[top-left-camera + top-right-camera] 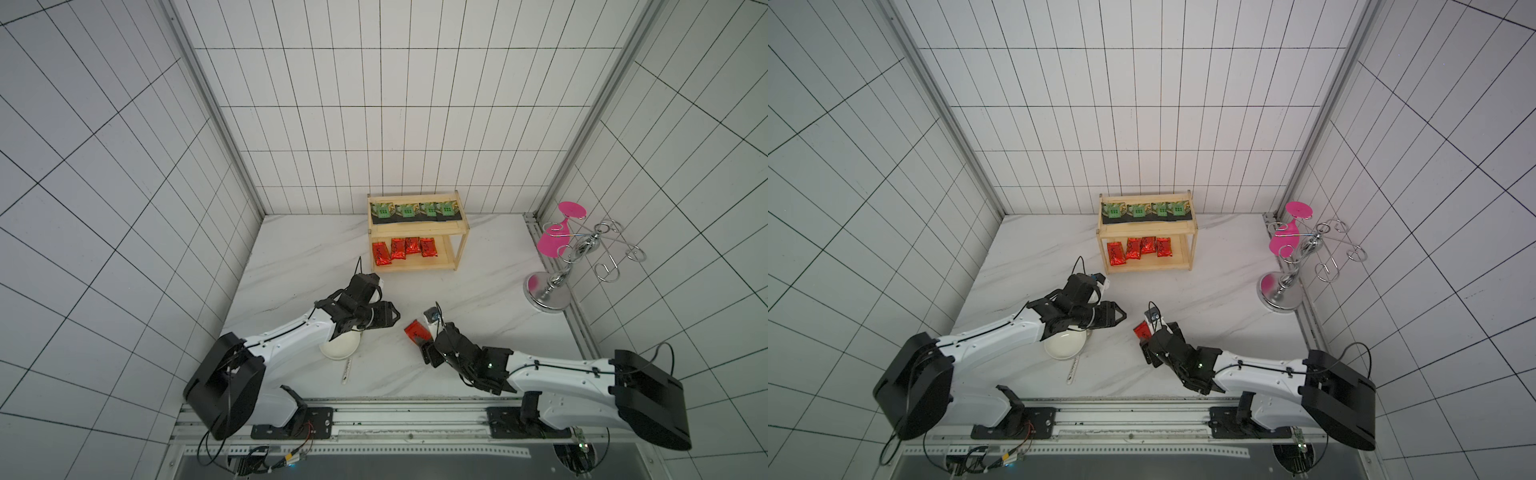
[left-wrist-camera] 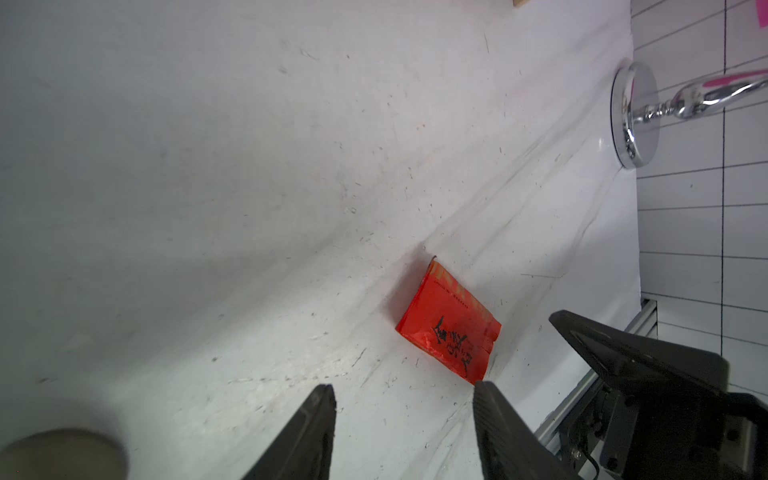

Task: Place the tea bags on the shelf by color
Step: Move the tea bag to the center of the board, then pick up the tea bag from the center of the board.

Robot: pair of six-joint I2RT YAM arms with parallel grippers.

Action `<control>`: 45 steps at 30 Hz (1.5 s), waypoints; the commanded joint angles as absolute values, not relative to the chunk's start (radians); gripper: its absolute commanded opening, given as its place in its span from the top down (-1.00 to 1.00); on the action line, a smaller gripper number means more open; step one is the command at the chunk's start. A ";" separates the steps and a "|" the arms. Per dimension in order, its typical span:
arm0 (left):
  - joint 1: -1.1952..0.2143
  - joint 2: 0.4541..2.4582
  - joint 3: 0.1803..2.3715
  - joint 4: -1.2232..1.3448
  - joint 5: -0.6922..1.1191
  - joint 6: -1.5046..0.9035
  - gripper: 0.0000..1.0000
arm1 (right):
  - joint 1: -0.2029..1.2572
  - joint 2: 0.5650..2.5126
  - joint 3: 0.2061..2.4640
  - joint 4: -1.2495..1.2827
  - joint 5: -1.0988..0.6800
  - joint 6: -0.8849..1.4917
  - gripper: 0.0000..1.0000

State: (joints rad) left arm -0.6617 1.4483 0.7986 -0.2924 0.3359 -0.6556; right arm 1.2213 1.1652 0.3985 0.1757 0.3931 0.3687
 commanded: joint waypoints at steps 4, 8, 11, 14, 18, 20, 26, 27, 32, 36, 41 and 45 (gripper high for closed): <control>-0.710 1.650 0.902 -0.167 0.495 -0.612 -0.04 | 1.202 1.152 0.244 0.340 0.345 0.500 0.10; -0.714 1.682 0.891 -0.135 0.501 -0.620 -0.03 | 1.176 1.165 0.205 0.397 0.317 0.516 0.28; -0.713 1.669 0.875 -0.138 0.474 -0.611 -0.03 | 1.160 1.191 0.189 0.427 0.301 0.529 0.34; -0.721 1.628 0.845 -0.143 0.420 -0.580 -0.03 | 1.146 1.227 0.184 0.452 0.285 0.540 0.36; -0.725 1.625 0.810 -0.144 0.383 -0.549 -0.02 | 1.131 1.272 0.169 0.493 0.268 0.553 0.36; -0.729 1.637 0.792 -0.133 0.364 -0.559 -0.01 | 1.125 1.290 0.167 0.500 0.261 0.557 0.36; -0.753 1.623 0.748 -0.070 0.358 -0.574 0.06 | 1.113 1.305 0.164 0.507 0.249 0.563 0.36; -0.755 1.619 0.744 -0.061 0.360 -0.574 0.08 | 1.111 1.307 0.166 0.508 0.247 0.561 0.36; -0.756 1.626 0.733 -0.023 0.375 -0.578 0.32 | 1.103 1.317 0.176 0.503 0.236 0.556 0.36; -0.756 1.631 0.735 -0.024 0.372 -0.581 0.65 | 1.100 1.336 0.178 0.508 0.232 0.558 0.37; -0.755 1.619 0.741 -0.053 0.350 -0.581 0.83 | 1.095 1.330 0.179 0.499 0.230 0.556 0.37; -0.753 1.594 0.741 -0.070 0.332 -0.585 1.00 | 1.092 1.251 0.194 0.433 0.238 0.559 0.29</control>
